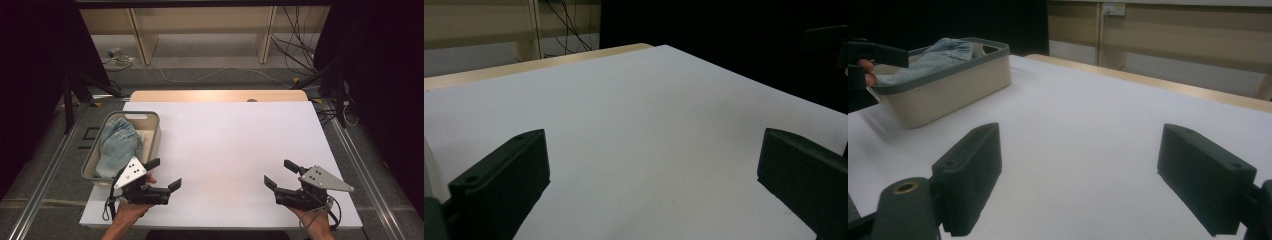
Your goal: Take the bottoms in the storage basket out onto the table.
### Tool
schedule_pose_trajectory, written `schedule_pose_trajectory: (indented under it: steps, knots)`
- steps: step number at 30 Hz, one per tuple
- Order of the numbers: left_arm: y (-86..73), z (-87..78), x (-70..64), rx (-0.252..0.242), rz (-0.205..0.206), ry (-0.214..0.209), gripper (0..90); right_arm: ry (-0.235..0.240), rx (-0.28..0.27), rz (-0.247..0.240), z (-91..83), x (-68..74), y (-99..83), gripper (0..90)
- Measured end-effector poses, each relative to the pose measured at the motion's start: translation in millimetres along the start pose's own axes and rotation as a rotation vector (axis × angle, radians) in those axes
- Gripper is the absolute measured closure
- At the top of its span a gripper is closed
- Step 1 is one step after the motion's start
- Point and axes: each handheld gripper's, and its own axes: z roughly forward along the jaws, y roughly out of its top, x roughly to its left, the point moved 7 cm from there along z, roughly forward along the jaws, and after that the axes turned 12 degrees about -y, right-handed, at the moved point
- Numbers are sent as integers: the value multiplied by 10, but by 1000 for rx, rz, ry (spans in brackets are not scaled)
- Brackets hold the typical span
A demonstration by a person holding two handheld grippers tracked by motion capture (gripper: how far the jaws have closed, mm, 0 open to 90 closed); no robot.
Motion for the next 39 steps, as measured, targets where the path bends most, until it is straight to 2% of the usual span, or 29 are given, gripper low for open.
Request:
schedule_pose_trajectory:
  steps: [6,19,24,28,33,36,39]
  knots:
    - [2,3,-3,1,-5,0,0,-2,-5,1,-7,-1,6,187]
    - [50,19,52,4,-27,32,0,-6,3,-2,4,-2,-2,187]
    - [133,38,117,-5,-54,53,0,-11,-3,-7,7,-3,2,187]
    - [166,69,165,8,-55,78,0,-18,-1,-5,4,-14,5,187]
    - [179,95,204,20,-75,96,0,-18,1,-5,9,-17,1,187]
    - [235,112,255,27,-87,117,0,-18,2,-9,19,-12,-2,187]
    - [267,132,284,40,-96,120,0,-16,5,-7,18,-11,-3,187]
